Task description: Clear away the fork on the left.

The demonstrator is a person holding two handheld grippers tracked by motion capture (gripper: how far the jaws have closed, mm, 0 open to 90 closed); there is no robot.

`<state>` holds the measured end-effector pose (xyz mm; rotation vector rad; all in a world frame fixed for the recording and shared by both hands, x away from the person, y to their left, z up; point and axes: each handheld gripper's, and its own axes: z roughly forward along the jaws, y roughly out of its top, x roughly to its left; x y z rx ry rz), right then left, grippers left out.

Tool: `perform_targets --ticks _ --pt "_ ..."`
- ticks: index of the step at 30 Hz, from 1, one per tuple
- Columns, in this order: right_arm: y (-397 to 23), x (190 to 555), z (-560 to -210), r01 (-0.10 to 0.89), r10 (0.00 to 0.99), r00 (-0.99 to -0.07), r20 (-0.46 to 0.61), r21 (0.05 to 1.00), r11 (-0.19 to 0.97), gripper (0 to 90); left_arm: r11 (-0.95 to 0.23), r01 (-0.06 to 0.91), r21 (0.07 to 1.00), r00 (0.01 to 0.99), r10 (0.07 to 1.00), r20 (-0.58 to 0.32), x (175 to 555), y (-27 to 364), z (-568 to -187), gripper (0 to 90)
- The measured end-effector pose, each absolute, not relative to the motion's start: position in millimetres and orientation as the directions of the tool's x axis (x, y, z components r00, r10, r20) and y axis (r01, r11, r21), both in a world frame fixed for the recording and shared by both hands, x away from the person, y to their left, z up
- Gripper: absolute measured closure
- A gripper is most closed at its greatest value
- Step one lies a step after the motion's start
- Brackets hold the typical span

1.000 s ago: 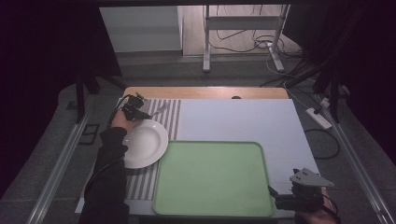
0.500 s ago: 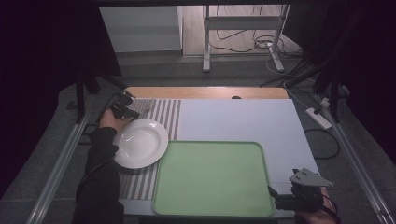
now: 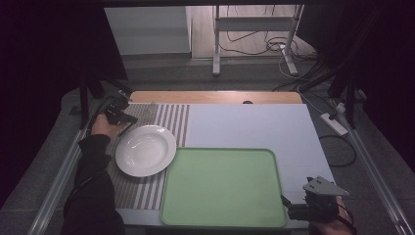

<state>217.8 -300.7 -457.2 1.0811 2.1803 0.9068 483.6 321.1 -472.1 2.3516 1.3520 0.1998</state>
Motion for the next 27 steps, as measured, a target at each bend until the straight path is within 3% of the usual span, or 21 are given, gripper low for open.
perform_targets --ticks 27 --pt "-300 217 -457 0.464 0.828 -0.534 -0.170 0.760 0.455 0.0 -0.515 0.729 0.451 0.625 0.769 -0.133 441 260 -476 84.4"
